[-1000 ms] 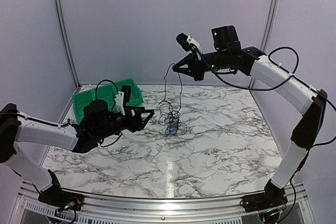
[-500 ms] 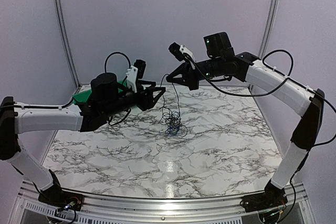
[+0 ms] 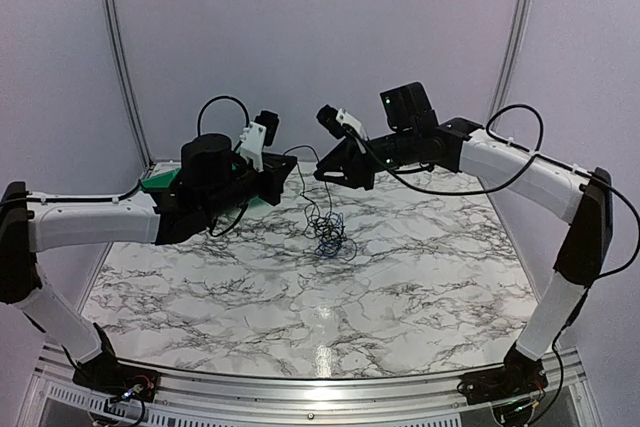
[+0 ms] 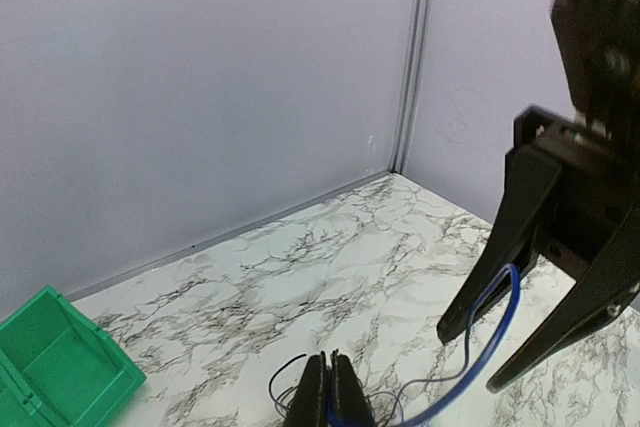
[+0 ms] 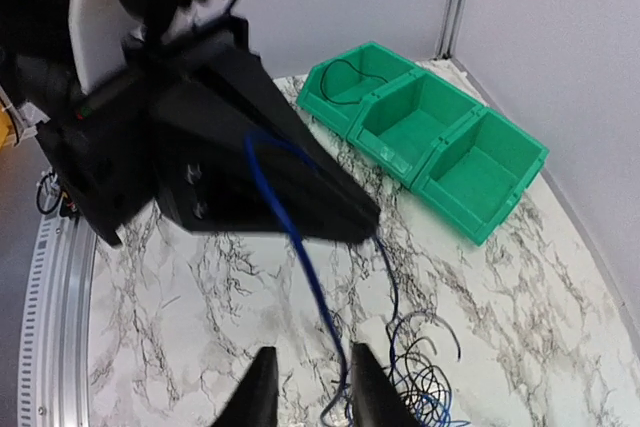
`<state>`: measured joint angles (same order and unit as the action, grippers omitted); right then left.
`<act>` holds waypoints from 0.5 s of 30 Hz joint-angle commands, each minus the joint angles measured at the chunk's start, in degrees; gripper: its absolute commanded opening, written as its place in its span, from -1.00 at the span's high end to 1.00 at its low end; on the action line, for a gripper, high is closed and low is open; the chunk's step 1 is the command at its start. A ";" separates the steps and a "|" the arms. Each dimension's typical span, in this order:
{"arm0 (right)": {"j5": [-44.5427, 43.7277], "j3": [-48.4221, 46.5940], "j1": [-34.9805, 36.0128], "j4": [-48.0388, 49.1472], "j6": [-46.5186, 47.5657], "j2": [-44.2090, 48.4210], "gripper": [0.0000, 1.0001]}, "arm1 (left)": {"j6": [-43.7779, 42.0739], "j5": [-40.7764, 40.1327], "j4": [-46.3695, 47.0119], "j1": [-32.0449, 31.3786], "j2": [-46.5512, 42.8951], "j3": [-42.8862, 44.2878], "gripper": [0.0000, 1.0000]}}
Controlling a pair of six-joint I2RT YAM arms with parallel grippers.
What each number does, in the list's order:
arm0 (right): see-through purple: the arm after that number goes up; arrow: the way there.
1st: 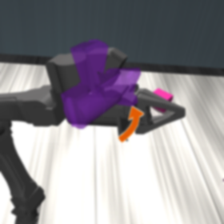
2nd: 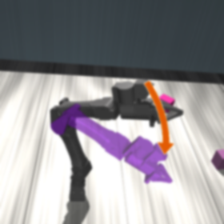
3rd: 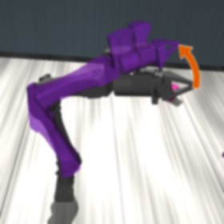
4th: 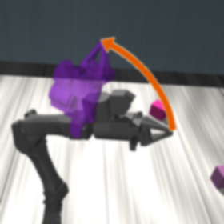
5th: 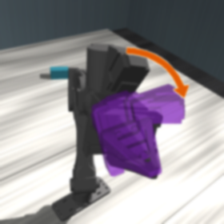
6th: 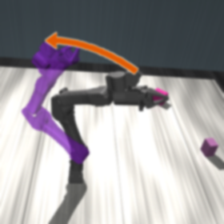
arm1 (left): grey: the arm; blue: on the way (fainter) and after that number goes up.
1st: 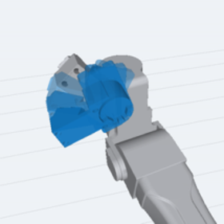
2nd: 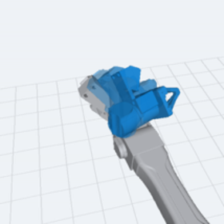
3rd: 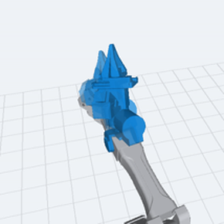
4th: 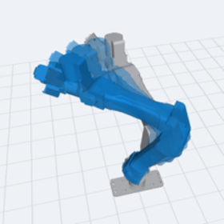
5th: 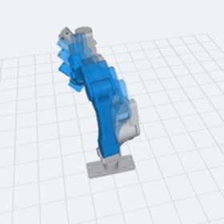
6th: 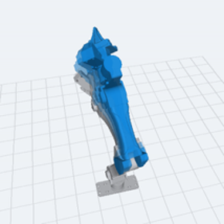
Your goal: Untangle the cables
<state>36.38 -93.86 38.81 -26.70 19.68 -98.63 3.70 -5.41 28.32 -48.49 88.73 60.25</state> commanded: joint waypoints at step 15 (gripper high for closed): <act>-8.73 3.10 3.39 9.40 9.44 -19.43 -0.33 | 17.43 -19.10 -7.39 -0.11 -18.74 -24.14 1.00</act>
<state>30.33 -87.61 39.24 -18.41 25.26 -114.41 15.75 -19.88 22.13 -48.49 74.26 39.79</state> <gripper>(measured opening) 0.657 0.025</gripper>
